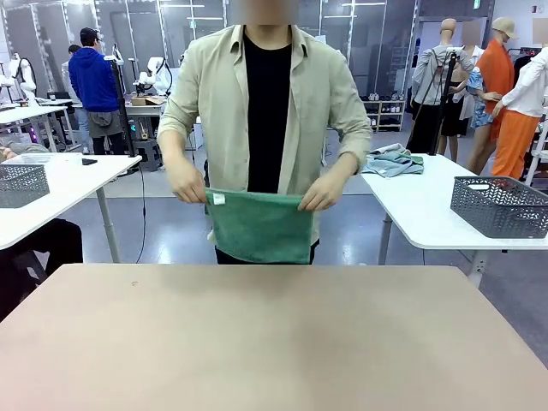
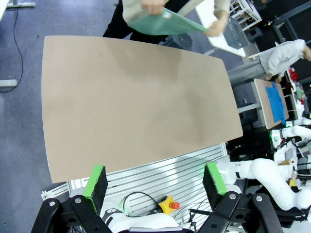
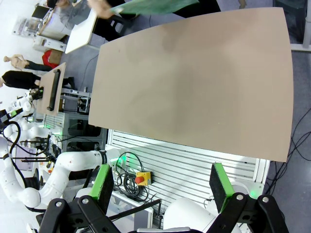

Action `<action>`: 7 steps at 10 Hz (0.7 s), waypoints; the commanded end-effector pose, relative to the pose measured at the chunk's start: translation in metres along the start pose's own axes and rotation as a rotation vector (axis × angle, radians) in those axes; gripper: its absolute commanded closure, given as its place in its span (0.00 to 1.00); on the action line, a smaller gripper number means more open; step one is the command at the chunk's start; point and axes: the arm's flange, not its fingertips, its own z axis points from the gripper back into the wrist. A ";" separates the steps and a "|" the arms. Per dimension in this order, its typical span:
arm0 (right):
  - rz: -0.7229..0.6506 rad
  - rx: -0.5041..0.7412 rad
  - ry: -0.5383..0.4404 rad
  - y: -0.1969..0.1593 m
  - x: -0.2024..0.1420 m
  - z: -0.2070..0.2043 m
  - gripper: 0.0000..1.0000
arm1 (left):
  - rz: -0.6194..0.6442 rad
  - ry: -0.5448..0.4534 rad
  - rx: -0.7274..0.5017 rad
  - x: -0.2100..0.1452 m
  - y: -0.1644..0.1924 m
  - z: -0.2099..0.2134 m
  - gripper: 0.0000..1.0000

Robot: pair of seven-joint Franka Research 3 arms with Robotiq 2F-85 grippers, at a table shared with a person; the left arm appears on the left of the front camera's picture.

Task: Fold the towels and place them in the basket.
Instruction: When a person lays out a Towel with hook on the table, fold it in half twice.

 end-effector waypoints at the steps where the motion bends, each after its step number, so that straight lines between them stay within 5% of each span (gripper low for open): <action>1: -0.001 -0.004 -0.002 0.000 0.000 0.000 0.00 | 0.002 -0.001 0.004 -0.001 -0.001 0.001 0.00; 7: -0.001 -0.004 -0.002 0.000 0.000 0.000 0.00 | 0.002 -0.001 0.004 -0.001 -0.001 0.001 0.00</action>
